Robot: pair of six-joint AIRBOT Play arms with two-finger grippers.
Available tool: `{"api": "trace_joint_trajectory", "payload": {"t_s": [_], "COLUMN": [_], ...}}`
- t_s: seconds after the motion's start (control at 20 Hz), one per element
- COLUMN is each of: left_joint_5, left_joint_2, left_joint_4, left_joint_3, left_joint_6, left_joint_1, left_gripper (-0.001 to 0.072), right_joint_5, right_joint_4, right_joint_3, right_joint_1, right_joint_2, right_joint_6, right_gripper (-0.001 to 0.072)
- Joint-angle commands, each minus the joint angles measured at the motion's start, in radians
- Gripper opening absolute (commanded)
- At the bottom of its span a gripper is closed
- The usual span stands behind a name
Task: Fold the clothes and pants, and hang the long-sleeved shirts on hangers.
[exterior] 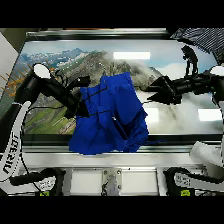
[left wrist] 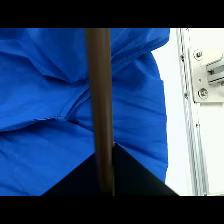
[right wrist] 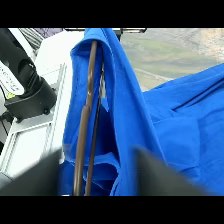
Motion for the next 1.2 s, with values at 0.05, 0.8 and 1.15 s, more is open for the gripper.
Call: {"api": "trace_joint_trajectory", "payload": {"t_s": [0.05, 0.8, 1.15], "left_joint_5": [0.001, 0.090, 0.091], "left_joint_2": [0.000, 0.000, 0.000], "left_joint_4": [0.000, 0.000, -0.002], "left_joint_3": [0.001, 0.001, 0.001], "left_joint_6": [0.000, -0.136, -0.335], "left_joint_1": [-0.001, 0.000, 0.039], "left_gripper": [0.0008, 0.0437, 0.0449], "right_joint_5": [0.000, -0.011, -0.011], "right_joint_4": [0.001, 0.000, 0.000], "right_joint_3": [0.000, 0.000, 0.000], "right_joint_1": [0.001, 0.001, 0.001], "right_joint_2": [-0.001, -0.001, 0.000], "right_joint_6": [0.001, 0.003, 0.004], "right_gripper": [0.0013, 0.0007, 0.0005]}}
